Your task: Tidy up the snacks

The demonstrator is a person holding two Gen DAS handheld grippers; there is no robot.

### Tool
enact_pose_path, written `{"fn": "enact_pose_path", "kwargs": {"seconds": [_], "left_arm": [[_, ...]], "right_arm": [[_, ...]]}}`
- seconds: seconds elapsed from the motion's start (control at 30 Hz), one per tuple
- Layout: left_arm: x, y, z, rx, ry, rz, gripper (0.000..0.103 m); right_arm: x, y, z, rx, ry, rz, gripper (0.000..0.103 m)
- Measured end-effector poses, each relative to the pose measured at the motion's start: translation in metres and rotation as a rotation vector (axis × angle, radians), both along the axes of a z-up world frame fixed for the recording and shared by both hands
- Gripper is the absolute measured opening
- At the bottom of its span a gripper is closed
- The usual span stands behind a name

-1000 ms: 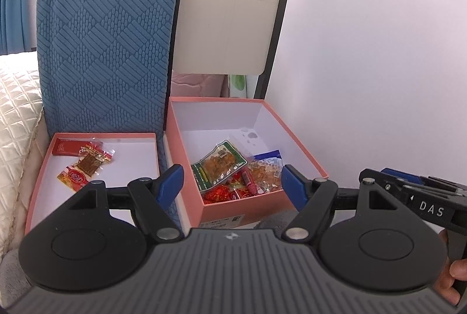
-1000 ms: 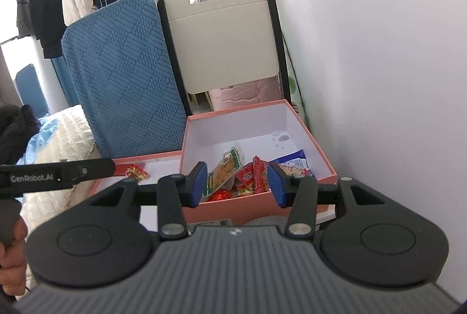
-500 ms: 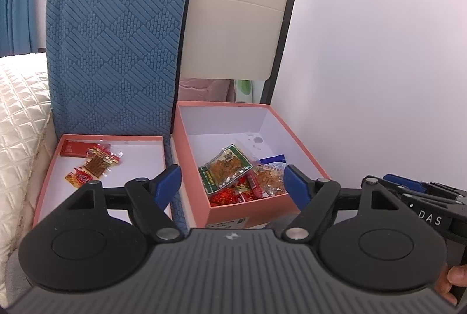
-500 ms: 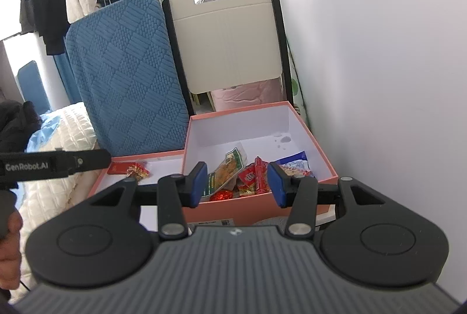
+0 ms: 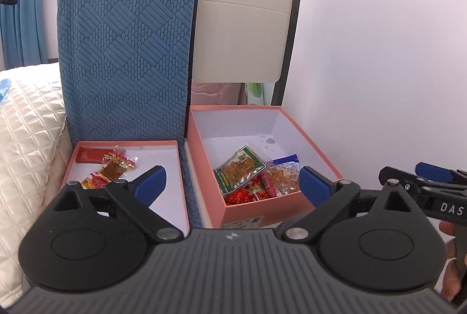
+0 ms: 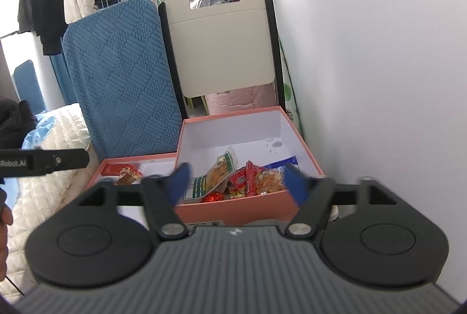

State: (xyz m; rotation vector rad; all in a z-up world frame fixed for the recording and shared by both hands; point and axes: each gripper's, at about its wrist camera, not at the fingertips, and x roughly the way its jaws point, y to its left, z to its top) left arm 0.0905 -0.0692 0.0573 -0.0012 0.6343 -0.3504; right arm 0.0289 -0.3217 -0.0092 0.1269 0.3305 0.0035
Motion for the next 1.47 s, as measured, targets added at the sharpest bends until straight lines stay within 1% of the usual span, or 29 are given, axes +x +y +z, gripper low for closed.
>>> {"fn": "enact_pose_path", "kwargs": {"seconds": [0.07, 0.3, 0.47, 0.77, 1.47], "left_arm": [[-0.001, 0.001, 0.000, -0.006, 0.001, 0.002, 0.099], [-0.005, 0.009, 0.006, -0.002, -0.004, 0.046, 0.100], [-0.008, 0.013, 0.012, -0.008, -0.008, 0.057, 0.100], [-0.012, 0.016, 0.016, -0.019, -0.009, 0.068, 0.100], [-0.013, 0.018, 0.017, -0.027, -0.008, 0.071, 0.101]], "right_arm": [[-0.001, 0.000, 0.000, -0.003, -0.003, 0.000, 0.103], [-0.006, 0.000, 0.004, 0.002, -0.012, -0.002, 0.103], [-0.008, 0.004, 0.005, 0.008, -0.014, -0.002, 0.103], [-0.009, 0.011, 0.007, -0.009, -0.009, -0.004, 0.103], [-0.013, 0.013, 0.003, 0.004, -0.006, -0.005, 0.103]]}}
